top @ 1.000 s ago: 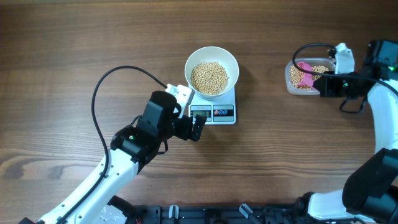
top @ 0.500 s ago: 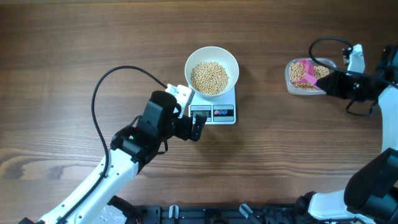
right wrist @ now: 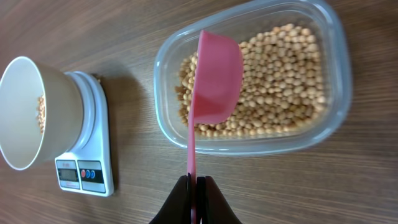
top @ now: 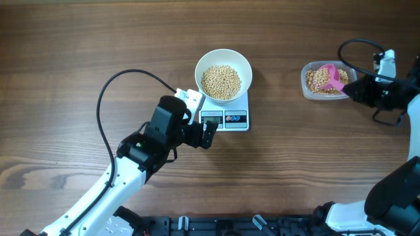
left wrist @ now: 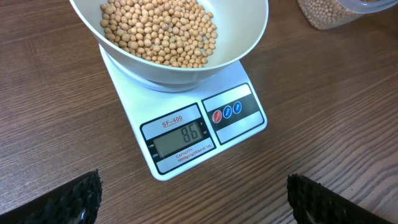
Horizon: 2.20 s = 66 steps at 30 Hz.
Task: Scoop item into bowl and weigh 150g on scale
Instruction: 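Scoop soybeans and lift the filled scoop out of the container, then move the scoop over the white bowl and tilt to pour soybeans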
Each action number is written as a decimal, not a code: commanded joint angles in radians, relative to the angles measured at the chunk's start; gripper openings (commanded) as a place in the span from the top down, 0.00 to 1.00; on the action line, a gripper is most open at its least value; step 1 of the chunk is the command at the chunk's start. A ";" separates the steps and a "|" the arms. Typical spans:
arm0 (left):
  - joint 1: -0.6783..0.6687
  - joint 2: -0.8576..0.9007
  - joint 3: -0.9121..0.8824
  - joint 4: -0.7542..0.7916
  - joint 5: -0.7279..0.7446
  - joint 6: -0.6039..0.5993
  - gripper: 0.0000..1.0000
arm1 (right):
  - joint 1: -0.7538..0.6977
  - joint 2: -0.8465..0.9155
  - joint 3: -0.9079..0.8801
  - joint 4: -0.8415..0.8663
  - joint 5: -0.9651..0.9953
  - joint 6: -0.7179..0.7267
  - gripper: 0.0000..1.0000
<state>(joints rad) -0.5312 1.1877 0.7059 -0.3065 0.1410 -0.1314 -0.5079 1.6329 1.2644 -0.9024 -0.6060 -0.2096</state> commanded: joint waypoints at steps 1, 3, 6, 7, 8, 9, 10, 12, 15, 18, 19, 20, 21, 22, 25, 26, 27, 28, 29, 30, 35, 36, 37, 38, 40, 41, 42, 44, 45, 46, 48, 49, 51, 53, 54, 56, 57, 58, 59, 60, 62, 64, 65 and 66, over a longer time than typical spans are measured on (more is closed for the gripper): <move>-0.003 0.004 -0.005 0.000 0.015 0.023 0.00 | -0.031 0.013 -0.010 -0.001 -0.036 0.023 0.96; -0.003 0.004 -0.005 0.000 0.015 0.023 0.00 | -0.049 0.013 -0.010 -0.001 -0.077 0.029 0.96; -0.003 0.004 -0.005 0.000 0.015 0.023 0.00 | -0.087 0.013 -0.010 -0.002 -0.172 0.030 0.96; -0.003 0.004 -0.005 0.000 0.015 0.023 0.00 | -0.101 0.013 -0.010 -0.005 -0.203 0.031 0.96; -0.003 0.004 -0.005 0.000 0.015 0.023 0.00 | -0.115 0.013 -0.010 -0.008 -0.227 0.037 0.96; -0.003 0.004 -0.005 0.000 0.015 0.023 0.00 | -0.130 0.013 -0.010 -0.010 -0.244 0.045 0.96; -0.003 0.004 -0.005 0.000 0.015 0.023 0.00 | -0.140 0.013 -0.010 -0.011 -0.253 0.054 0.96; -0.003 0.004 -0.005 0.000 0.015 0.023 0.00 | -0.168 0.013 -0.010 -0.017 -0.287 0.055 0.96; -0.003 0.004 -0.005 0.000 0.015 0.023 0.00 | -0.208 0.013 -0.010 -0.027 -0.374 0.055 0.96; -0.003 0.004 -0.005 0.000 0.015 0.023 0.00 | -0.233 0.013 -0.010 -0.032 -0.468 0.055 0.96; -0.003 0.004 -0.005 0.000 0.015 0.023 0.00 | -0.238 0.013 -0.010 -0.033 -0.494 0.055 0.96; -0.003 0.004 -0.005 0.000 0.015 0.023 0.00 | -0.240 0.013 -0.010 -0.035 -0.518 0.056 0.96; -0.003 0.004 -0.005 0.000 0.015 0.023 0.00 | -0.240 0.013 -0.010 -0.040 -0.535 0.056 0.96; -0.003 0.004 -0.005 0.000 0.015 0.023 0.00 | -0.239 0.013 -0.010 -0.049 -0.548 0.056 0.96; -0.003 0.004 -0.005 0.000 0.015 0.023 0.00 | -0.237 0.013 -0.010 -0.079 -0.575 0.056 0.96; -0.003 0.004 -0.005 0.000 0.015 0.023 0.00 | -0.236 0.013 -0.010 -0.089 -0.584 0.056 0.96; -0.003 0.004 -0.005 0.000 0.015 0.023 0.00 | -0.236 0.013 -0.010 -0.103 -0.599 0.056 0.96; -0.003 0.004 -0.005 0.000 0.015 0.023 0.00 | -0.236 0.013 -0.010 -0.124 -0.628 0.055 0.96; -0.003 0.004 -0.005 0.000 0.015 0.023 0.00 | -0.236 0.013 -0.010 -0.133 -0.641 0.055 0.96; -0.003 0.004 -0.005 0.000 0.015 0.023 0.00 | -0.236 0.013 -0.010 -0.143 -0.665 0.055 0.96; -0.003 0.004 -0.005 0.000 0.015 0.023 0.00 | -0.215 0.013 -0.010 -0.173 -0.788 0.053 0.95; -0.003 0.004 -0.005 0.000 0.015 0.023 0.00 | -0.200 0.013 -0.010 -0.178 -0.805 0.053 0.96; -0.003 0.004 -0.005 0.000 0.015 0.023 0.00 | -0.181 0.013 -0.010 -0.183 -0.811 0.054 0.96; -0.003 0.004 -0.005 0.000 0.015 0.023 0.00 | -0.159 0.013 -0.010 -0.188 -0.810 0.055 0.96; -0.003 0.004 -0.005 0.000 0.015 0.023 0.00 | -0.106 0.013 -0.010 -0.193 -0.810 0.055 0.96; -0.003 0.004 -0.005 0.000 0.015 0.023 0.00 | -0.076 0.013 -0.010 -0.192 -0.810 0.056 0.96; -0.003 0.004 -0.005 0.000 0.015 0.023 0.00 | -0.052 0.013 -0.010 -0.190 -0.810 0.056 0.96; -0.003 0.004 -0.005 0.000 0.015 0.023 0.00 | 0.012 0.013 -0.010 -0.182 -0.810 0.062 0.96; -0.003 0.004 -0.005 0.000 0.015 0.023 0.00 | 0.042 0.013 -0.010 -0.170 -0.809 0.075 0.96; -0.003 0.004 -0.005 0.000 0.015 0.023 0.00 | 0.080 0.013 -0.010 -0.148 -0.808 0.100 0.96; -0.003 0.004 -0.005 0.000 0.015 0.023 0.00 | 0.133 0.013 -0.010 -0.103 -0.800 0.150 0.96; -0.003 0.004 -0.005 0.000 0.015 0.023 0.00 | 0.162 0.013 -0.010 -0.072 -0.784 0.187 0.96; -0.003 0.004 -0.005 0.000 0.015 0.023 0.00 | 0.217 0.013 -0.009 -0.002 -0.720 0.267 0.96; -0.003 0.004 -0.005 0.000 0.015 0.023 0.00 | 0.269 0.013 -0.008 0.053 -0.648 0.323 0.96; -0.003 0.004 -0.005 0.000 0.015 0.023 0.00 | 0.293 0.013 -0.007 0.073 -0.626 0.328 0.96; -0.003 0.004 -0.005 0.000 0.015 0.023 0.00 | 0.335 0.012 -0.003 0.095 -0.586 0.329 0.96; -0.003 0.004 -0.005 0.000 0.015 0.023 0.00 | 0.350 0.012 -0.001 0.097 -0.562 0.329 0.96; -0.003 0.004 -0.005 0.000 0.015 0.023 0.00 | 0.370 0.010 0.003 0.098 -0.525 0.326 0.96; -0.003 0.004 -0.005 0.000 0.015 0.023 0.00 | 0.388 0.008 0.008 0.098 -0.484 0.308 0.96; -0.003 0.004 -0.005 0.000 0.015 0.023 0.00 | 0.406 0.004 0.013 0.099 -0.437 0.286 0.96; -0.003 0.004 -0.005 0.000 0.015 0.023 0.00 | 0.452 -0.011 0.020 0.102 -0.320 0.257 0.96; -0.003 0.004 -0.005 0.000 0.015 0.023 0.00 | 0.492 -0.032 0.021 0.111 -0.246 0.232 0.96; -0.003 0.004 -0.005 0.000 0.015 0.023 0.00 | 0.514 -0.047 0.021 0.121 -0.211 0.232 0.96; -0.003 0.004 -0.005 0.000 0.015 0.023 0.00 | 0.531 -0.059 0.021 0.132 -0.188 0.231 0.96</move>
<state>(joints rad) -0.5312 1.1877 0.7059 -0.3073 0.1413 -0.1314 -0.0349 1.6310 1.2610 -0.7967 -0.9600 0.0635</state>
